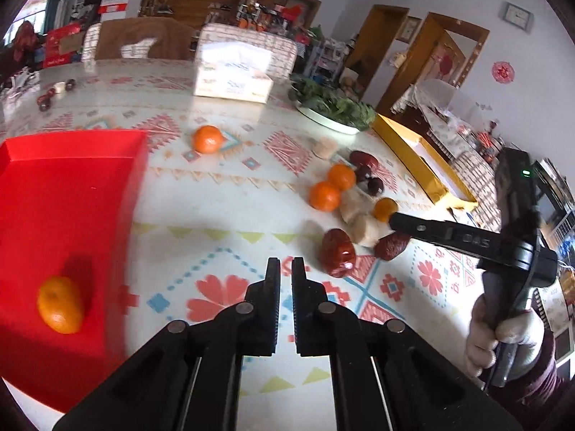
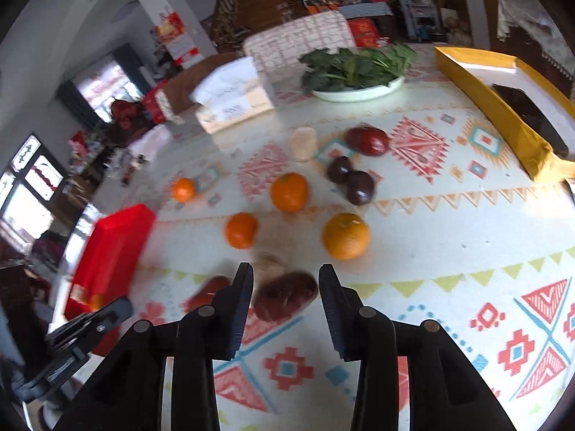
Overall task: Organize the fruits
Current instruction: 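Grasp another red date with the left tool while the right tool holds its date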
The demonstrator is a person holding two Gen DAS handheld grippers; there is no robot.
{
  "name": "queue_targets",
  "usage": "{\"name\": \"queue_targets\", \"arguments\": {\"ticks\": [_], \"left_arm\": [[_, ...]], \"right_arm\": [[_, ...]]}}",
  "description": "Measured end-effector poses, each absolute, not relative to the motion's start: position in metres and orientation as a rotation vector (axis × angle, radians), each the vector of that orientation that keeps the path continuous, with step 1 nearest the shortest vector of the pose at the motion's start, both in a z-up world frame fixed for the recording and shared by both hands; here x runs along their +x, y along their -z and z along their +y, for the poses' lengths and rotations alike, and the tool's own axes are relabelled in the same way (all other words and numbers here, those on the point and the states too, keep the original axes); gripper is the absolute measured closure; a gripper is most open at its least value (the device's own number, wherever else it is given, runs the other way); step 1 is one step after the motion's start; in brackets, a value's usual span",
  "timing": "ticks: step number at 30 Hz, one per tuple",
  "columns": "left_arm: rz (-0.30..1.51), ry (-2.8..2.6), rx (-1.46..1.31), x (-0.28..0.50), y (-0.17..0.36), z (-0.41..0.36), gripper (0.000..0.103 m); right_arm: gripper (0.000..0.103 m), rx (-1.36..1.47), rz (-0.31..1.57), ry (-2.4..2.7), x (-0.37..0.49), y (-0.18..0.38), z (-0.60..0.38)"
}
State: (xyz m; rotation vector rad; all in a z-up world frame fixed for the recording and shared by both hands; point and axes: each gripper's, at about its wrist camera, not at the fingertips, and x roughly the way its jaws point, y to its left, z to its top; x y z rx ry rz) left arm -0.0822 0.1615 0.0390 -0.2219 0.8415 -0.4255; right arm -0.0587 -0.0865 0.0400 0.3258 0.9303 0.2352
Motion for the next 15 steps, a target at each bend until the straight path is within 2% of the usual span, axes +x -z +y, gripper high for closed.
{"name": "queue_targets", "arguments": {"ticks": [2,6,8,10,12,15], "left_arm": [[0.852,0.444,-0.215,-0.08,-0.036,0.152,0.094],[0.872,0.469,-0.19,-0.076,-0.032,0.133,0.081],[0.884,0.486,-0.183,-0.073,-0.03,0.122,0.08],[0.89,0.497,-0.173,-0.069,-0.03,0.112,0.074],[0.888,0.502,-0.158,-0.065,-0.03,0.104,0.063],[0.891,0.526,-0.134,-0.057,-0.03,0.087,0.061]], "right_arm": [[0.06,0.338,0.952,-0.228,-0.056,-0.032,-0.09],[0.06,0.345,0.96,-0.235,-0.056,-0.024,-0.094],[0.06,0.345,0.96,-0.247,-0.058,-0.024,-0.095],[0.06,0.352,0.952,-0.265,-0.063,-0.025,-0.097],[0.06,0.359,0.936,-0.284,-0.069,-0.028,-0.101],[0.06,0.333,0.93,-0.299,-0.075,-0.03,-0.101]]}}
